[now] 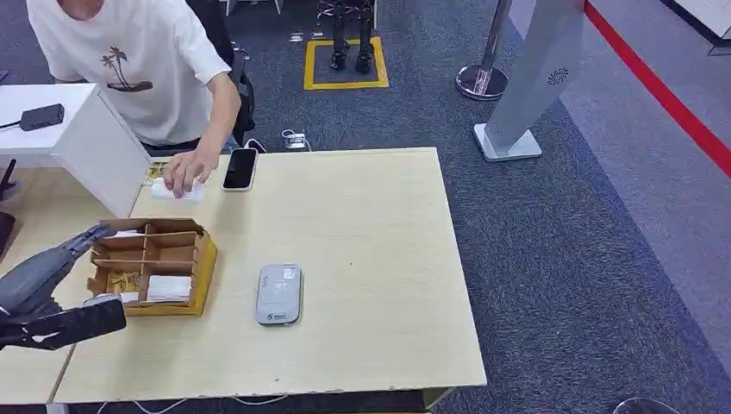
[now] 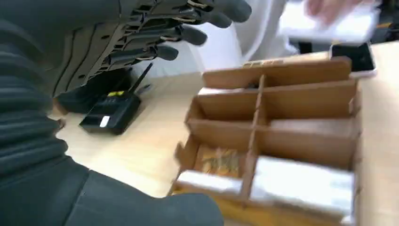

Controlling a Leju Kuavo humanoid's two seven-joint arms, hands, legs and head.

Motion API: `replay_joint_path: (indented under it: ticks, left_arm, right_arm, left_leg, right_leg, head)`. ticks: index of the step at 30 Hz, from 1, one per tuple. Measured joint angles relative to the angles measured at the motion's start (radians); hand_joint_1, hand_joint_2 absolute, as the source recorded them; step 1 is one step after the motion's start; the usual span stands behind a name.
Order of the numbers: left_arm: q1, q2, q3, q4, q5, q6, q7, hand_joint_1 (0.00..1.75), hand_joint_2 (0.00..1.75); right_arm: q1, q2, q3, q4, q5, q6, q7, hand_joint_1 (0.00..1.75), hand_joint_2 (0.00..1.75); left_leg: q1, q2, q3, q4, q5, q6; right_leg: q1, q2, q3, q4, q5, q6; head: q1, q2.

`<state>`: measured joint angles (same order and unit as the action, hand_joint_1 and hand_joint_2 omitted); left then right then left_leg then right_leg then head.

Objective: Pass the card to the sensor for recognition and then transmit it.

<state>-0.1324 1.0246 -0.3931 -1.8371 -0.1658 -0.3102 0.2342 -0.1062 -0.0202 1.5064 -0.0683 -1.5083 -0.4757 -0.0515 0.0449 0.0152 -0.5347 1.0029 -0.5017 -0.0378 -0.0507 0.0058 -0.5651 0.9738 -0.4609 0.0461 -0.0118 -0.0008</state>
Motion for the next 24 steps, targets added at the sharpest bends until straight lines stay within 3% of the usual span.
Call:
replay_joint_path:
  ticks: [6,9,19,24]
  left_arm:
    - [0.284,-0.002,0.201,-0.113,-0.074,0.020,-0.011,0.00,1.75]
    - [0.382,-0.008,0.273,-0.158,-0.089,0.028,-0.011,0.00,1.75]
    - [0.538,-0.054,0.374,-0.210,-0.142,0.078,-0.007,0.00,1.75]
    - [0.557,-0.091,0.387,-0.209,-0.171,0.091,-0.008,0.00,1.75]
  right_arm:
    - [0.000,0.000,0.007,-0.002,-0.003,-0.001,-0.004,0.00,0.00]
    - [0.000,0.000,0.008,-0.002,-0.003,-0.002,-0.004,0.00,0.00]
    - [-0.002,0.000,0.017,-0.003,-0.003,0.000,-0.001,0.00,0.00]
    - [-0.003,0.000,0.022,-0.003,-0.002,0.000,0.002,0.00,0.00]
  left_leg:
    - [0.000,0.000,0.000,0.000,0.000,0.000]
    - [0.000,-0.002,0.000,0.000,0.000,0.000]
    - [0.000,-0.003,0.000,0.000,0.000,0.000]
    - [0.000,-0.004,-0.001,0.000,0.000,0.000]
  right_leg:
    - [0.000,0.000,0.001,0.000,-0.001,0.000]
    - [0.000,-0.002,0.001,0.000,-0.001,0.000]
    - [0.000,-0.003,0.002,0.000,-0.001,0.000]
    - [0.000,-0.004,0.002,0.000,-0.001,0.000]
  head:
    - [0.000,0.000]
    - [0.000,0.000]
    - [0.000,0.000]
    - [0.000,0.000]
